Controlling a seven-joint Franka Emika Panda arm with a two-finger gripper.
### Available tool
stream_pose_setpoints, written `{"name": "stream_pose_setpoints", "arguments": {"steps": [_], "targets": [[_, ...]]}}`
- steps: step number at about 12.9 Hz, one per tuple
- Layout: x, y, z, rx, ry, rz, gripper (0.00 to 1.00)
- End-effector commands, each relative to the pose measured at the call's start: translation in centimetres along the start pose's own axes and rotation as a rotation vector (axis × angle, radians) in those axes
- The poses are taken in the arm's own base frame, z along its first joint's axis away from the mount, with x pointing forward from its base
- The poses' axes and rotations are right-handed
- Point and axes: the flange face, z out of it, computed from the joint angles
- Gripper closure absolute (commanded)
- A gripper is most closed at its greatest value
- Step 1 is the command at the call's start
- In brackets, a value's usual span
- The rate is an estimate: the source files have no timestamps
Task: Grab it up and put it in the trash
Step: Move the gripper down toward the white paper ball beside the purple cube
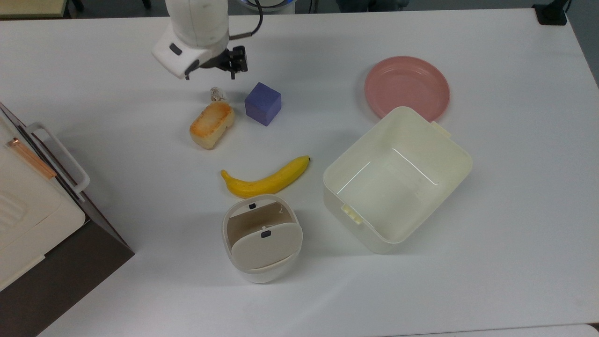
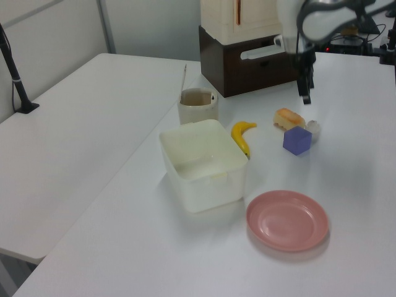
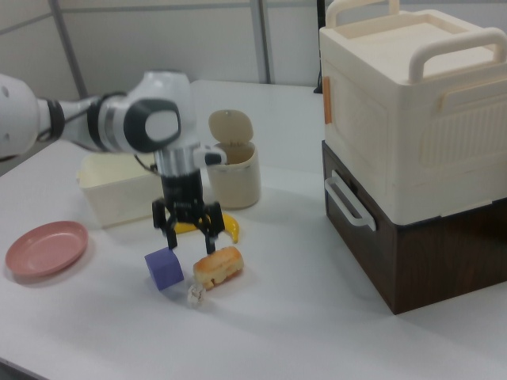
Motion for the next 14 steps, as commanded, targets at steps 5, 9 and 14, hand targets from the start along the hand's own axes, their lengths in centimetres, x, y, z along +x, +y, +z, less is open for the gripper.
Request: {"name": "stream_pose_setpoints", "arguments": {"steps": [5,9,14], "targets": [[0.3,0.7,4.9,-0.025,-0.014,-0.016,0.07],[1.3,0.9,7.6,-0.051,-0.038,-0.032,0.17],[1.4,0.5,9.4,-0.060,-0.066,-0.049,0.32]]}}
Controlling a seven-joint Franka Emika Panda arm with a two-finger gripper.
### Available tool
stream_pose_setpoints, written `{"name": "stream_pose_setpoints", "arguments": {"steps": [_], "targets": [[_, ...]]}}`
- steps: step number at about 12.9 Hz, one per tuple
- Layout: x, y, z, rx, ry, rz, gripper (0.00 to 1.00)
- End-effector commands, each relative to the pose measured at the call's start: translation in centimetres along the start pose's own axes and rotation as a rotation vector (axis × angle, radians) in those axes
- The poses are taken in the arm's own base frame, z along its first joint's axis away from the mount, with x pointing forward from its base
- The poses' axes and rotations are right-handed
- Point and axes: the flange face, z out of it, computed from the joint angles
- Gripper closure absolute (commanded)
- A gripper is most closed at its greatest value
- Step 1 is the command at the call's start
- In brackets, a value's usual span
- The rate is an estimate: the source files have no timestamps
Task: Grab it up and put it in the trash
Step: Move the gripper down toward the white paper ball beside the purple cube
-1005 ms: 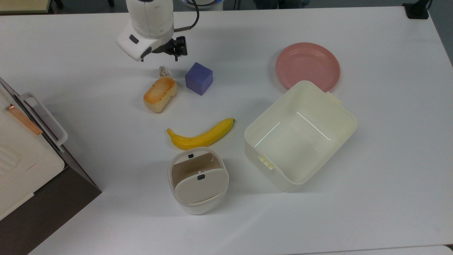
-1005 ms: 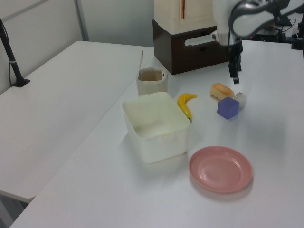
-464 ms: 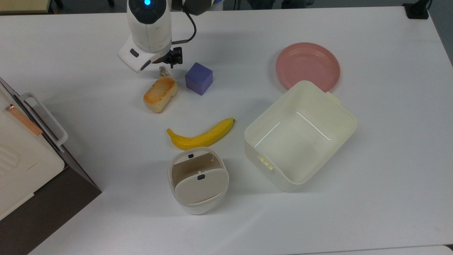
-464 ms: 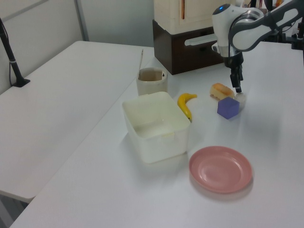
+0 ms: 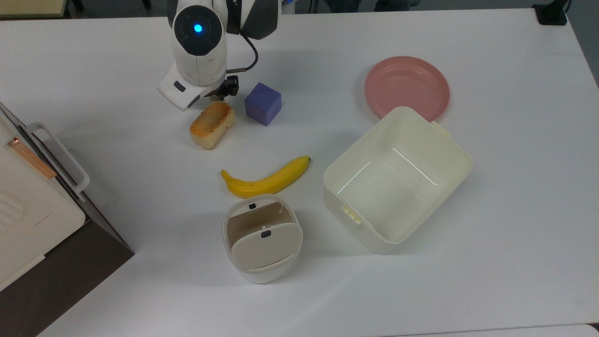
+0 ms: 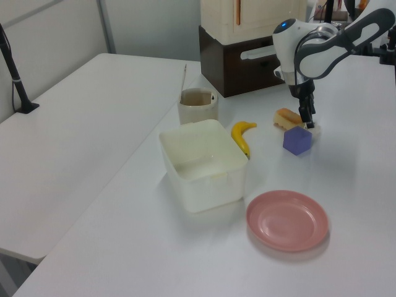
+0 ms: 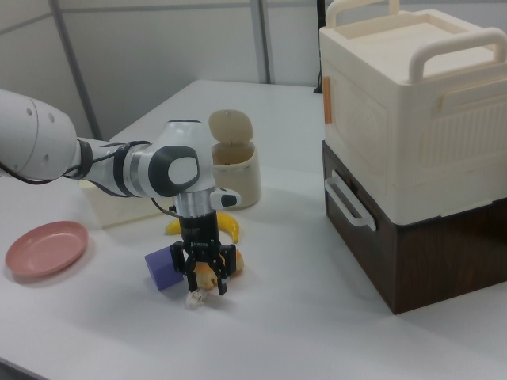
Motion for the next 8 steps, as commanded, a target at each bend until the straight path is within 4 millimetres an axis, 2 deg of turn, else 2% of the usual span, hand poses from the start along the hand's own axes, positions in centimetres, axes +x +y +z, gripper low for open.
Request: {"name": "stream_pose_setpoints", "arguments": {"steps": [1,3,7,8], "targets": [[-0.6,-0.8,0.5,-0.017,-0.003,-0.028,0.34],[-0.5,-1.3,0.6,-0.020,-0.006,-0.002,0.34],[-0.4,-4.3,1.4,-0.029,-0.025,0.008,0.34],[-0.2,-5.0,1.7,-0.033,-0.032,0.015,0.41]]}}
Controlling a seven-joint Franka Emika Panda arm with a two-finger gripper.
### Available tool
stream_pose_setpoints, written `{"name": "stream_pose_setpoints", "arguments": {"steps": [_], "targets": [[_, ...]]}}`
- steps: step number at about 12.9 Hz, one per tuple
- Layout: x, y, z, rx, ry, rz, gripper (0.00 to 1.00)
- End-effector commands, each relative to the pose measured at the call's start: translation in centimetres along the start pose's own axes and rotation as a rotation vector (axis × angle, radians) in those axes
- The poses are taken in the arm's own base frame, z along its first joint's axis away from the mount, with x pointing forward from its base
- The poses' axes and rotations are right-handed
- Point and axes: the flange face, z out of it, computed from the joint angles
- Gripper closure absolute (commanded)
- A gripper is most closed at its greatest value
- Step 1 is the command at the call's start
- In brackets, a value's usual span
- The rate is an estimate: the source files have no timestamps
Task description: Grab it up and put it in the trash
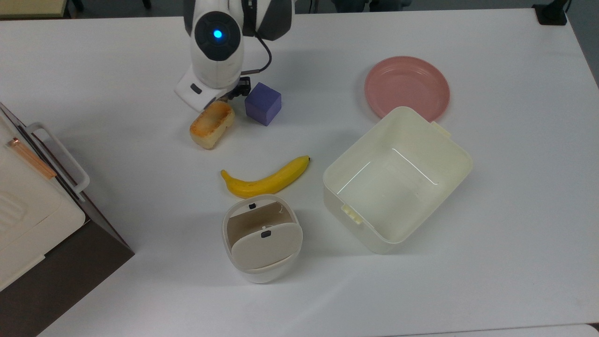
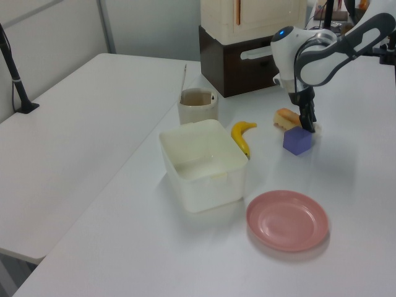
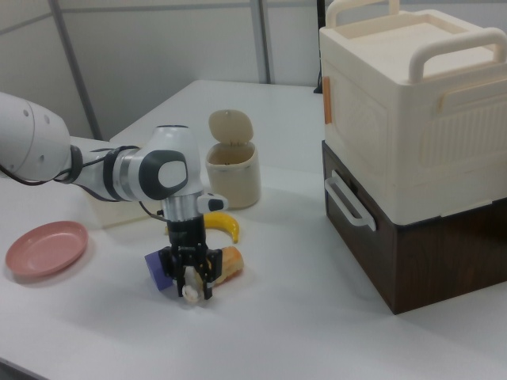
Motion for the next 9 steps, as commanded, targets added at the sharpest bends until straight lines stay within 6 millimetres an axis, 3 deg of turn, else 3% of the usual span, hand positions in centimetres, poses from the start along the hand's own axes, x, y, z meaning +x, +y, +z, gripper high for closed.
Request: {"name": "stream_pose_setpoints", "arguments": {"steps": [1,2,4,6,9], "targets": [[-0.2,-2.2,0.7,-0.026,-0.008,0.025,0.49],[-0.2,-2.3,0.7,-0.023,-0.007,0.034,0.61],[-0.1,-2.1,-0.1,-0.015,0.006,0.045,0.76],[0.0,-1.4,-1.9,-0.013,0.030,0.058,0.78],[0.2,1.2,-6.8,0.050,0.048,0.081,0.81]]}}
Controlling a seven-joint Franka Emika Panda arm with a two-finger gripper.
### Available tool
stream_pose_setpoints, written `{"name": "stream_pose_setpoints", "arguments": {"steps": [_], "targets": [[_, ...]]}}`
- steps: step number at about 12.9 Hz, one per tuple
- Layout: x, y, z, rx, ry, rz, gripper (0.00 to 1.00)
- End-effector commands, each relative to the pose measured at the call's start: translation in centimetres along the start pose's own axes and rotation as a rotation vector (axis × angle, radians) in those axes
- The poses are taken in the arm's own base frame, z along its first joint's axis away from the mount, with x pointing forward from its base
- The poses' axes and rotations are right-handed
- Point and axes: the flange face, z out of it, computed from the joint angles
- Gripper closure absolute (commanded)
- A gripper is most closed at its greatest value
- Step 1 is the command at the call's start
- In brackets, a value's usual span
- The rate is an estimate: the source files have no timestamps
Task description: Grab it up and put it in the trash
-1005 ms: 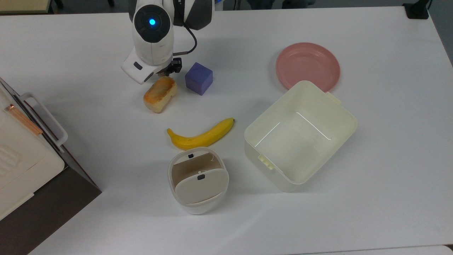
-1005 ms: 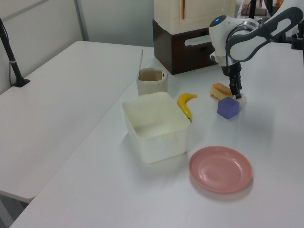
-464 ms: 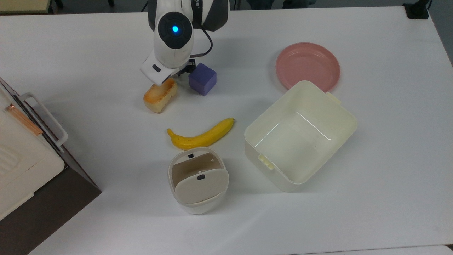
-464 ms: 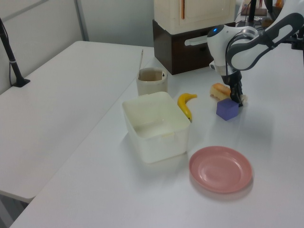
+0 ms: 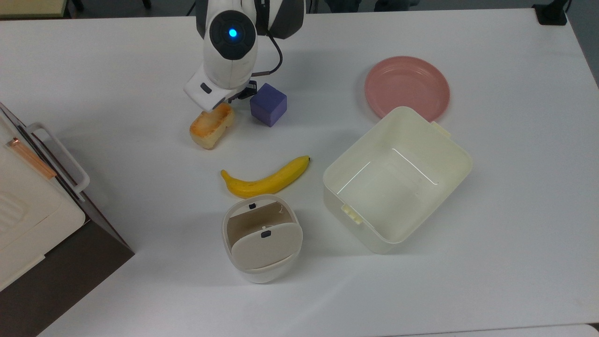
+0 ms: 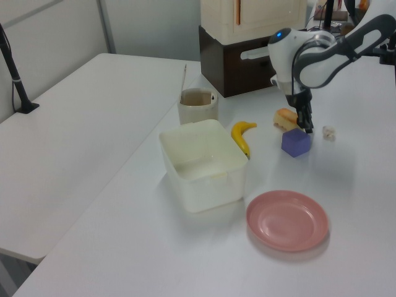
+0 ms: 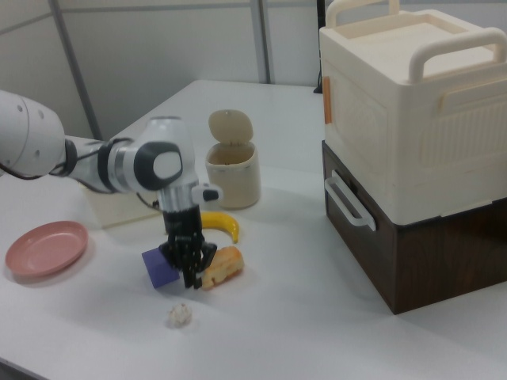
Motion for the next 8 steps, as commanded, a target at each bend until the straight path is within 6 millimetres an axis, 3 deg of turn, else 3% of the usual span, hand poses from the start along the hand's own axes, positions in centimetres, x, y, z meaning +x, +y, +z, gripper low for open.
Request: {"name": "stream_pose_setpoints", "arguments": {"steps": [1,2,3,4,6,8], "targets": [[-0.2,3.0,-5.9,0.079,0.022,0.016,0.81],[-0.3,3.4,-6.2,0.087,0.017,-0.001,0.76],[-0.4,3.2,-5.6,0.089,0.000,0.000,0.22],[-0.5,3.1,-5.2,0.089,-0.011,-0.002,0.02],[-0.9,2.9,-3.9,0.085,-0.041,-0.017,0.00],[-1.8,1.9,-1.0,0.062,-0.107,-0.069,0.00]]}}
